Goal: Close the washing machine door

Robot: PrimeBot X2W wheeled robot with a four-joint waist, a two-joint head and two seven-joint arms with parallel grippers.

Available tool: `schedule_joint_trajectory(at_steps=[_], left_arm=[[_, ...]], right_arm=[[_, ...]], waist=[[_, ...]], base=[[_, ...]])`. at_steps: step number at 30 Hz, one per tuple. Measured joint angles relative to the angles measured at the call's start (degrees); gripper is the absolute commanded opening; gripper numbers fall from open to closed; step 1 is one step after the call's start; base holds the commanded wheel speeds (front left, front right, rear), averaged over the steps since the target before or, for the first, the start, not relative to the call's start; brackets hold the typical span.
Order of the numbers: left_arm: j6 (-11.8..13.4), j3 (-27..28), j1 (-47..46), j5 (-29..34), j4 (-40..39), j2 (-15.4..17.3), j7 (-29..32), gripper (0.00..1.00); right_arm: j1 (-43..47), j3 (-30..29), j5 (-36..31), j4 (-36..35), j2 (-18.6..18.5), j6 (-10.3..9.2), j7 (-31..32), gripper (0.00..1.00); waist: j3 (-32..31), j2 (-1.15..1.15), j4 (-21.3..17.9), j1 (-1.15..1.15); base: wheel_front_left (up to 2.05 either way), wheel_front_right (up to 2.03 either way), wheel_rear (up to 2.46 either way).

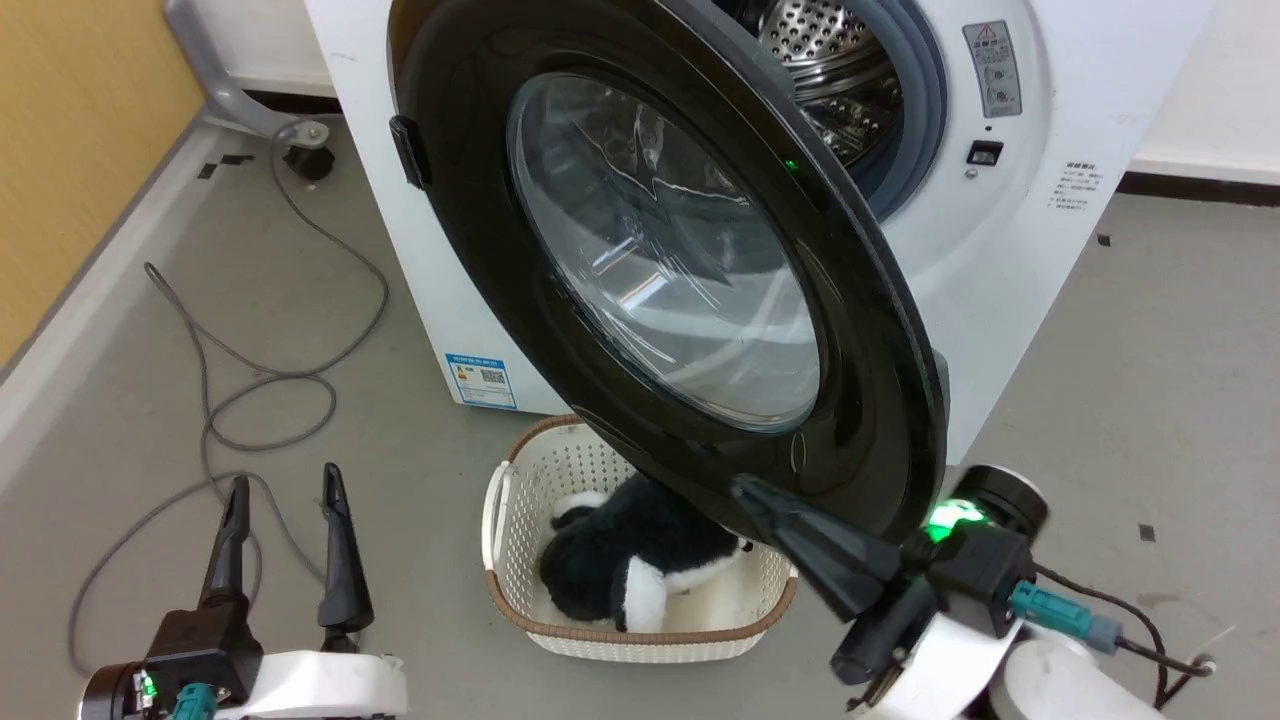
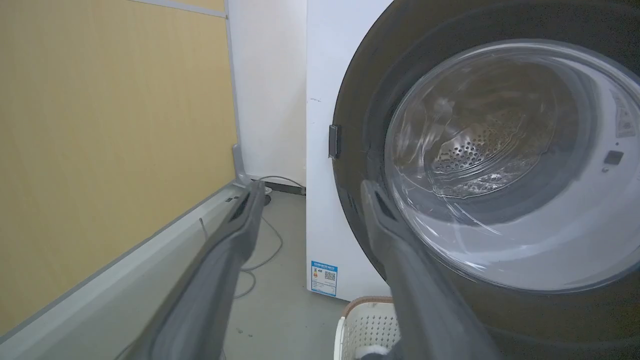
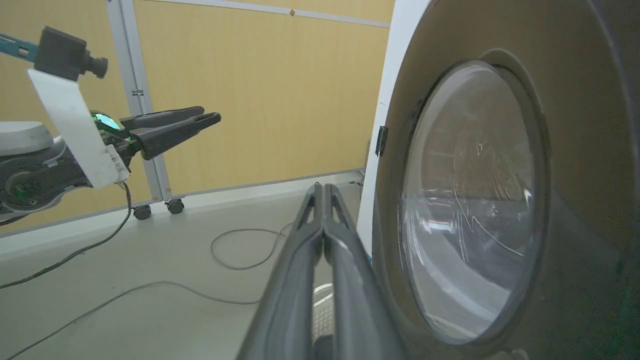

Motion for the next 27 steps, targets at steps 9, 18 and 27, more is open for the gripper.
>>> schedule_joint_trajectory(at_steps=[9, 18, 27], left_arm=[[-2.38, 0.07, -1.74, 2.71, 0.78, -3.00, 0.00, 1.00], [-3.65, -0.11, -3.81, 4.59, 1.25, -4.95, 0.00, 1.00], [-4.05, -0.56, -6.72, 5.04, 0.64, -5.94, 0.00, 1.00]], right_arm=[[1.48, -9.96, 0.74, 6.17, 0.36, 0.00, 0.00, 0.00], [1.94, -21.37, 0.22, 8.47, 1.98, 0.14, 0.01, 0.00], [-3.91, -31.19, 0.23, 12.90, 5.08, 0.14, 0.01, 0.00]], waist=[[2.49, 0.00, -0.53, 0.00], [5.30, 0.00, -0.70, 0.00], [9.98, 0.00, -0.39, 0.00]], base=[[0.00, 0.00, 0.00], [0.00, 0.00, 0.00], [0.00, 0.00, 0.00]])
